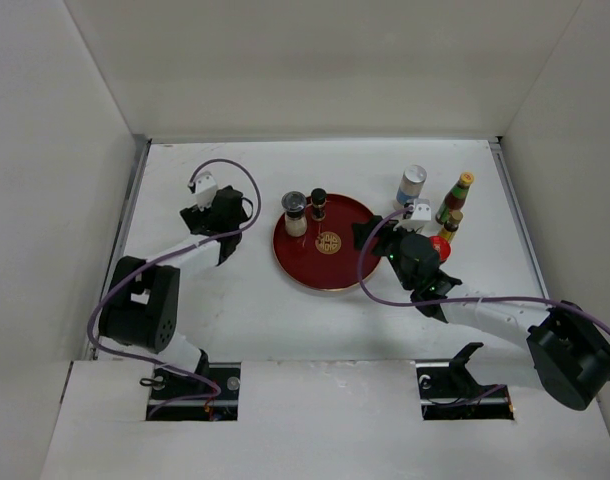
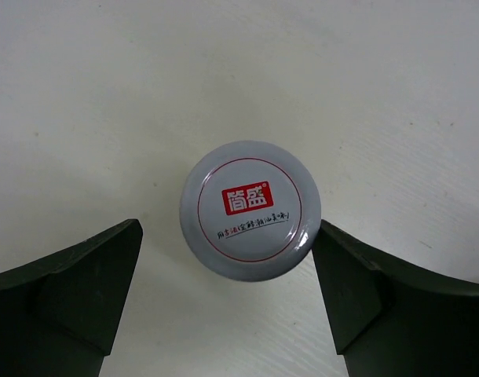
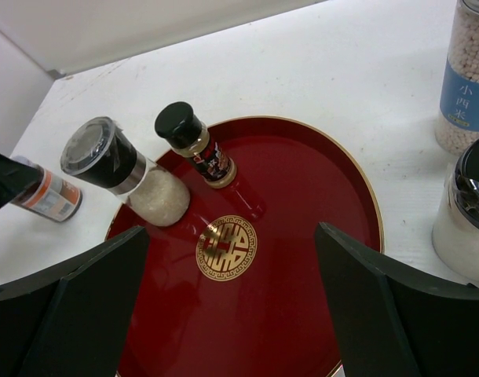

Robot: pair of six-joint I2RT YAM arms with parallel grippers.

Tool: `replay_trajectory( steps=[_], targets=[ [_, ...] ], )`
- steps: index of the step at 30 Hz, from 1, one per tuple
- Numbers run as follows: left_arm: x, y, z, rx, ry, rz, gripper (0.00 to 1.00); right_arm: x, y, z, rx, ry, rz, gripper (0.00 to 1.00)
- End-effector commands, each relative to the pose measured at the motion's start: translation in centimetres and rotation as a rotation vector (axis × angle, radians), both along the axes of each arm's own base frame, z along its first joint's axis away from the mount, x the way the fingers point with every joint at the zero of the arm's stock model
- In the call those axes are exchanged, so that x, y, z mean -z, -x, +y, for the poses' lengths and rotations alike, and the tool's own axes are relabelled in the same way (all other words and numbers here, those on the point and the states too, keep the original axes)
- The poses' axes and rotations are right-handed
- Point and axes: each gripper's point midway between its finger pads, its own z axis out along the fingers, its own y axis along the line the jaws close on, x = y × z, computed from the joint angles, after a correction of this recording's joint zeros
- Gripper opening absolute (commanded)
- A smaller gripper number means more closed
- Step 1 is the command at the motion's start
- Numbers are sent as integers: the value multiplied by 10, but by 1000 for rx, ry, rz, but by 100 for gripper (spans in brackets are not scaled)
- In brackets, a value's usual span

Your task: Organize the condiment bottles

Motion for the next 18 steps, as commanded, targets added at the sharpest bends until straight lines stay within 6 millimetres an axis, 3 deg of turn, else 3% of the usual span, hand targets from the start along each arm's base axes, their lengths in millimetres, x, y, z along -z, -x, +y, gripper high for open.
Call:
replay_trajectory(
  steps=[1, 7, 10, 15, 18],
  targets=[
    [-22, -25, 1, -17, 44, -90, 84, -34, -3, 10, -27, -67, -75, 93],
    [-26, -25, 3, -23, 34, -116, 61, -30, -5, 12, -28, -54, -66, 93],
    [-23, -22, 7, -34, 29, -129, 52, -38, -1, 12, -34, -67, -80, 94],
    [-25, -9, -2, -7, 27, -140, 42, -38, 0, 11, -34, -70, -80, 94],
    [-40, 5, -13, 27, 28, -175, 40, -36, -1, 12, -34, -64, -76, 94]
  ],
)
